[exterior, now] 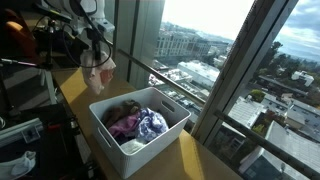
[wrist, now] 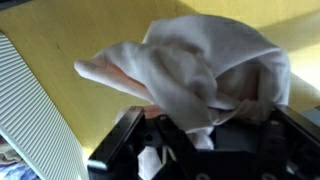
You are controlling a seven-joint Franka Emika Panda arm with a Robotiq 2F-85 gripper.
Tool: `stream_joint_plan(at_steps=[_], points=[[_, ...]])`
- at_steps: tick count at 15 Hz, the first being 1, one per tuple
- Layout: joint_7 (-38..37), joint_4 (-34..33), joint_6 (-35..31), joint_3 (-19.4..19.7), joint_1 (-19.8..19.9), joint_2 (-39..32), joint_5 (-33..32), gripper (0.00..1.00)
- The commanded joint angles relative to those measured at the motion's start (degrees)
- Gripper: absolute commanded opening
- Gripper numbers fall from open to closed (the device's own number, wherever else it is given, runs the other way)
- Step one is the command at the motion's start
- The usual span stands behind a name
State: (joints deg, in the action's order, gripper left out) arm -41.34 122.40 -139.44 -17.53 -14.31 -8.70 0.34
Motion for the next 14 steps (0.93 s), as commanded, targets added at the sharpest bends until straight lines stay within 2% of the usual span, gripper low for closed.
stream_joint_plan(at_steps=[1,3,4,5,10,14], points=[[-2.1,-2.4,-1.9,3.3,-2.2,-5.2,-3.3,0.0],[-1.9,-2.2,-2.2,4.8,-2.6,-6.5,-3.9,0.0],[-1.8,-2.0,-2.0,5.4,-2.8,-6.5,-3.9,0.25],[-1.5,-1.8,-1.7,6.0,-2.9,-6.3,-4.4,0.26],[-0.9,0.0,0.1,7.4,-2.1,-1.0,-4.1,0.61],[0.0,1.3,0.1,9.7,0.7,2.9,-5.0,0.9]])
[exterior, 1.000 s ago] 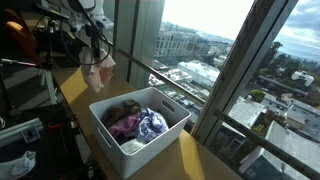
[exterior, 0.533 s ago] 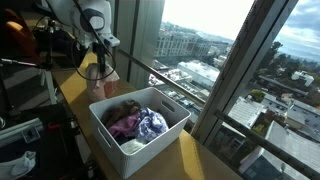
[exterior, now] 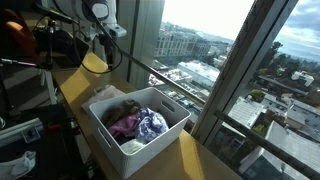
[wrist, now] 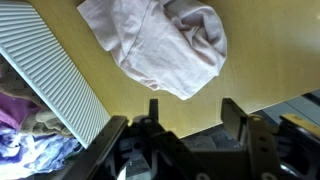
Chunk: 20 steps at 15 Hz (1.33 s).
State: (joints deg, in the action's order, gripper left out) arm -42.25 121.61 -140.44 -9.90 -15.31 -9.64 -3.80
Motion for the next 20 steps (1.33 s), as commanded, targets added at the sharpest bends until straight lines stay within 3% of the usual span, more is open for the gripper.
stream_joint_plan(at_steps=[1,5,10,20], points=[[1.1,2.7,0.6,3.0,2.6,4.4,-1.3,0.97],[2.9,4.4,-1.9,7.6,7.9,3.9,-4.4,1.0],[2.5,1.9,-5.4,12.6,12.1,-3.4,-8.0,1.0],[4.6,-6.3,-10.3,16.9,12.4,-22.3,-1.9,1.0]])
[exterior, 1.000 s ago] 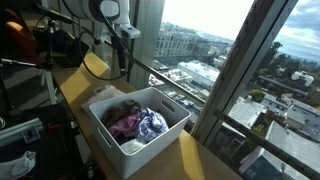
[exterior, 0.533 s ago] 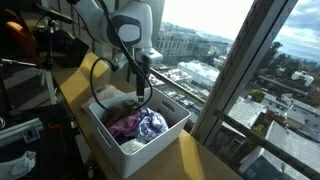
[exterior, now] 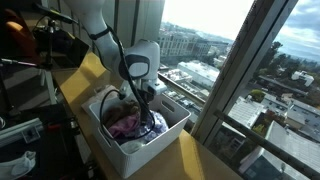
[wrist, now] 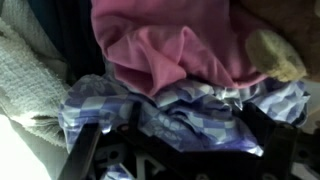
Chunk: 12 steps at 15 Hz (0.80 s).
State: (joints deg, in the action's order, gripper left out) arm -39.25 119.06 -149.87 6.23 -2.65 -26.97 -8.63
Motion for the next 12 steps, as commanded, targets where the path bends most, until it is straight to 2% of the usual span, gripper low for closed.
stream_joint_plan(at_steps=[1,3,4,5,6,12], points=[[1.9,-4.3,-0.6,0.6,-0.2,-6.4,4.0,1.0],[2.5,-5.2,0.2,0.2,-0.3,-8.4,6.3,1.0],[3.1,-4.9,0.4,-0.2,-0.4,-8.4,7.3,0.75],[3.6,-4.6,0.4,-0.3,-0.5,-8.5,8.2,0.74],[4.3,-3.9,0.5,-0.5,-0.6,-7.7,9.2,0.68],[9.1,1.0,2.6,-2.2,0.4,1.0,14.7,0.23]])
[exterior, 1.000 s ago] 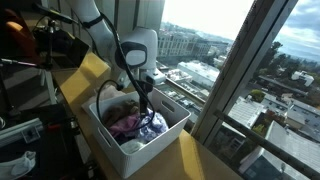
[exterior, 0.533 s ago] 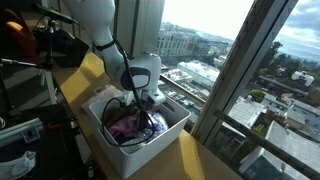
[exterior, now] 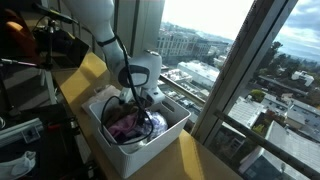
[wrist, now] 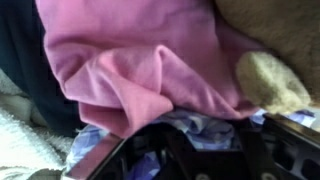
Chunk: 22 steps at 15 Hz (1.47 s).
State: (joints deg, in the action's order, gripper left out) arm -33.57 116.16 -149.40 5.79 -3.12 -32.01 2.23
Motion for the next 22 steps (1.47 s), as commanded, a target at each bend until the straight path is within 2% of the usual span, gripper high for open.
stream_joint_plan(at_steps=[1,3,4,8,12,18,22], points=[[4.2,5.1,2.5,-2.1,0.9,8.0,4.8,0.15],[5.3,7.5,3.5,-2.3,0.6,12.4,6.3,0.02],[5.5,8.7,4.1,-2.3,0.4,14.9,6.7,0.0],[4.7,11.9,8.1,-2.5,0.0,25.1,6.3,0.03],[3.0,11.4,12.9,-4.7,-0.7,34.9,5.3,0.03],[-0.1,6.8,18.8,-12.6,-3.0,45.4,5.1,0.03],[-3.9,4.3,20.4,-19.4,-5.9,46.7,4.9,0.03]])
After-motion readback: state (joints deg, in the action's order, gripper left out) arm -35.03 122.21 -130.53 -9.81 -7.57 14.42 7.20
